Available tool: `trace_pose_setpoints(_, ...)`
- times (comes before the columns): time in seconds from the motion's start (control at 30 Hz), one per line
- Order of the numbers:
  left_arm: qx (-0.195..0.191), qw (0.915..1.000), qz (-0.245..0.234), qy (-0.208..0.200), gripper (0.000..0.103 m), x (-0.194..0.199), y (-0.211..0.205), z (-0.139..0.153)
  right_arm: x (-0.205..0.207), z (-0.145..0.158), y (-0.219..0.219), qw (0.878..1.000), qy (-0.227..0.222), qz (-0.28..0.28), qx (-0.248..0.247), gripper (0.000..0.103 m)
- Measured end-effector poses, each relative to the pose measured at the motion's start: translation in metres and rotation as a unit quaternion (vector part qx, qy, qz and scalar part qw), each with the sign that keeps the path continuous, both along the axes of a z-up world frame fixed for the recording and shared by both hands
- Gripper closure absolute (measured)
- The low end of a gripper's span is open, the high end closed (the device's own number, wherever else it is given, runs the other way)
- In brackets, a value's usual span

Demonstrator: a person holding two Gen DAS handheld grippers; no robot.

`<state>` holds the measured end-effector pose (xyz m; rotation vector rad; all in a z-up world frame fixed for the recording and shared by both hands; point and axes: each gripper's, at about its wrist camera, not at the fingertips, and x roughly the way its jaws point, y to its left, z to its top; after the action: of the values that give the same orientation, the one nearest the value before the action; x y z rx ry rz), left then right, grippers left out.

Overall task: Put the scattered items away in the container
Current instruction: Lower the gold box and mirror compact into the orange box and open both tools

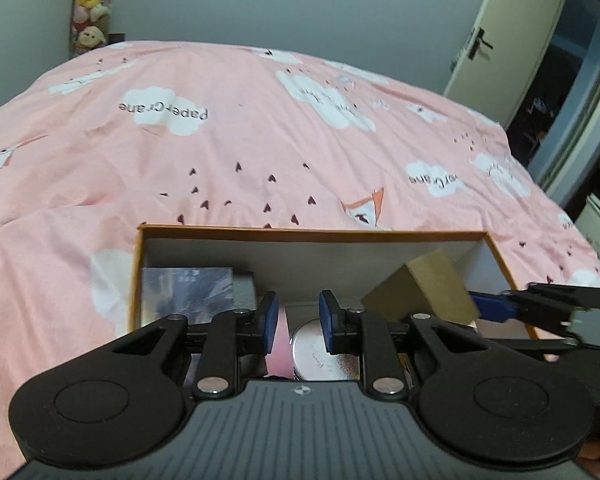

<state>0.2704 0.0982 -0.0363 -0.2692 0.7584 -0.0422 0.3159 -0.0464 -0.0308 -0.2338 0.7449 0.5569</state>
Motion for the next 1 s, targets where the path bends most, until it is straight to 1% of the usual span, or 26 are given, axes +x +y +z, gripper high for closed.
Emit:
trace_pose_setpoints(0.13,-0.006,0.9999,0.009,-0.008,0.072,-0.007,0.004,0.004,0.009,-0.011,0.009,1.000,0.010,-0.011,-0.012,0.055)
trace_pose_setpoints(0.2,-0.011,0.9998,0.011,-0.009,0.072,-0.008,0.006,0.004,0.014,-0.015,0.012,0.999,0.021,-0.020,-0.016,0.055)
trace_pose_setpoints(0.33,-0.021,0.9995,0.021,-0.011,0.071,-0.011,0.011,0.002,0.023,-0.020,0.016,0.997,0.063,-0.040,0.008,0.055)
trace_pose_setpoints(0.4,-0.024,0.9994,0.024,-0.009,0.071,-0.012,0.012,0.001,0.025,-0.022,0.021,0.996,0.076,-0.048,0.016,0.055)
trace_pose_setpoints(0.53,-0.019,0.9995,0.023,-0.003,0.071,-0.014,0.015,-0.001,0.026,-0.029,0.034,0.995,0.087,-0.049,0.016,0.055)
trace_pose_setpoints(0.7,-0.014,0.9993,0.034,0.000,0.066,-0.017,0.019,-0.002,0.025,-0.036,0.044,0.994,0.097,-0.047,0.009,0.055)
trace_pose_setpoints(0.8,-0.022,0.9990,0.038,0.005,0.065,-0.017,0.023,-0.003,0.024,-0.036,0.043,0.994,0.104,-0.043,0.017,0.052)
trace_pose_setpoints(0.93,-0.027,0.9988,0.040,0.008,0.061,-0.018,0.025,-0.004,0.022,-0.029,0.039,0.992,0.113,-0.035,0.035,0.046)
trace_pose_setpoints(1.0,-0.028,0.9987,0.042,0.008,0.059,-0.018,0.025,-0.004,0.020,-0.025,0.035,0.991,0.118,-0.033,0.042,0.046)
